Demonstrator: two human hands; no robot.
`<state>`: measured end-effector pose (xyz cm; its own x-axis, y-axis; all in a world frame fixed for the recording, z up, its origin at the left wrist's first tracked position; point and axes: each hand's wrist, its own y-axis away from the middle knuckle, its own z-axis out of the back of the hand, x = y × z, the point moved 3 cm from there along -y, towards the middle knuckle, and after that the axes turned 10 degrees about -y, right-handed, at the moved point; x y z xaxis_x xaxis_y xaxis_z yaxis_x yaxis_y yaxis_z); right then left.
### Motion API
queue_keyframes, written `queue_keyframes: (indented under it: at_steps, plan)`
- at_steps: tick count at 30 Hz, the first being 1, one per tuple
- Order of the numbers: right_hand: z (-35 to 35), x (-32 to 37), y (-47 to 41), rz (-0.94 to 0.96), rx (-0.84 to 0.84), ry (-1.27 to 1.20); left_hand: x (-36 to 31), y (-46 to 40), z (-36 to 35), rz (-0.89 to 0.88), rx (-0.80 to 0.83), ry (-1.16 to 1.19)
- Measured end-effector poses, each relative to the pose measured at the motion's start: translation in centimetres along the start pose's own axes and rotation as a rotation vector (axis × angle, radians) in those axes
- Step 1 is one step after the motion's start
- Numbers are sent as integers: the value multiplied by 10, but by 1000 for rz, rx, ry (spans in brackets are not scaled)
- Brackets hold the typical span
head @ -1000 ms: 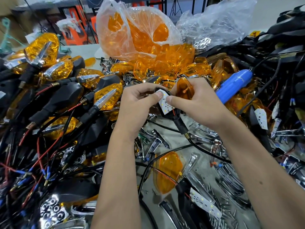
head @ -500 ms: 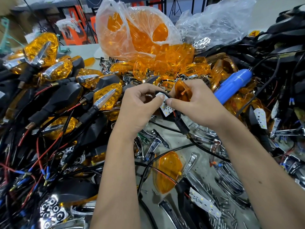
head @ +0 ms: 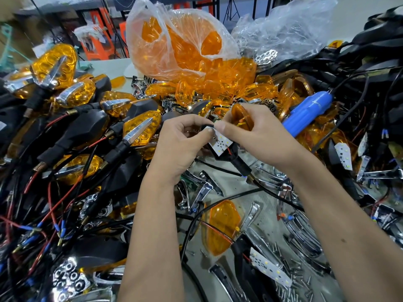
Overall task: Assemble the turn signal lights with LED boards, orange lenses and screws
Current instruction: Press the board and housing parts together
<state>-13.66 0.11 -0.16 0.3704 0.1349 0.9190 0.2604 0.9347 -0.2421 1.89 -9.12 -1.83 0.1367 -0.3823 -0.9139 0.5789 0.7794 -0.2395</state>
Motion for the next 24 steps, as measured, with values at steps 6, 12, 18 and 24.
queue_keyframes:
  at_steps: [6,12,18,24]
  plan:
    - [12,2,-1,-148,6,-255,5,0,-2,102,26,47]
    - [17,19,3,54,-7,-100,5,0,-3,145,30,89]
    - [4,19,3,142,-73,18,4,0,-3,191,22,134]
    - [-1,13,0,184,-116,127,2,0,-2,224,43,170]
